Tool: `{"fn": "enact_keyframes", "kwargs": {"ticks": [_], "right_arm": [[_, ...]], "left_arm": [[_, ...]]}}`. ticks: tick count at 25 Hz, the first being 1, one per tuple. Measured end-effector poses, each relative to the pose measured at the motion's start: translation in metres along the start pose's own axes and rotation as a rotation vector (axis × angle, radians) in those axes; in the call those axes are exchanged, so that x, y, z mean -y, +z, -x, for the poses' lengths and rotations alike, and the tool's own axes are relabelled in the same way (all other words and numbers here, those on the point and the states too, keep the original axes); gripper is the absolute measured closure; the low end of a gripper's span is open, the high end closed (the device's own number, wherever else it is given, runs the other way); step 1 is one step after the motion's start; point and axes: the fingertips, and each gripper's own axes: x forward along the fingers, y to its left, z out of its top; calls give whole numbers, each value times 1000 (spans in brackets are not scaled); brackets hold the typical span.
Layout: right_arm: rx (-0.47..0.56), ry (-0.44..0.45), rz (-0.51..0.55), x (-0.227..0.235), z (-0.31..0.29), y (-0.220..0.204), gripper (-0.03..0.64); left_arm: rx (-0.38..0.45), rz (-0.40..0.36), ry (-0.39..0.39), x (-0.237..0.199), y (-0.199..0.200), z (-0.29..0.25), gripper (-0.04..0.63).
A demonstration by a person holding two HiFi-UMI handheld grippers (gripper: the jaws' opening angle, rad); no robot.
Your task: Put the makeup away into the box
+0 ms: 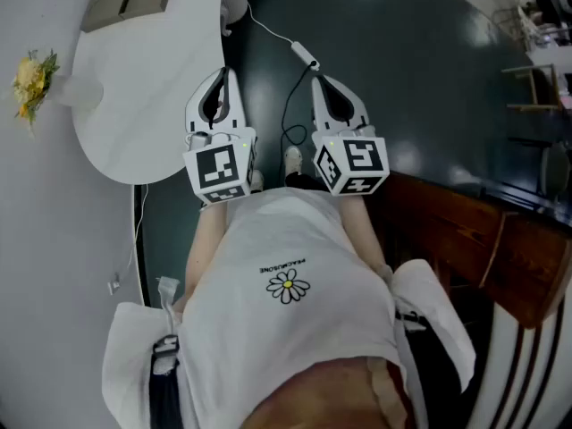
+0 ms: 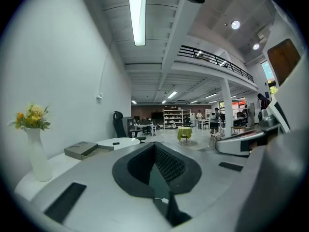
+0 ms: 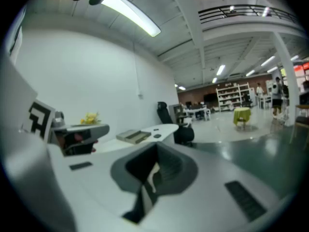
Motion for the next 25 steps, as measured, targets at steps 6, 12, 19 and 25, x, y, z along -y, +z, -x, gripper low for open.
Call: {"fn": "enact_keyframes", "kwargs": {"ticks": [6, 12, 19, 25], "right_arm": [[4, 12, 11, 2, 0, 3, 588], [43, 54, -90, 12, 4, 6, 588], [84, 28, -111, 50, 4, 17, 588], [164, -19, -30, 92, 8, 37, 586]], "left_arm": [[-2, 11, -1, 3, -2, -4, 575], [-2, 17, -1, 10, -3, -9, 575], [2, 51, 0, 24, -8, -30, 575], [35, 46, 3, 40, -3, -62, 575]]}}
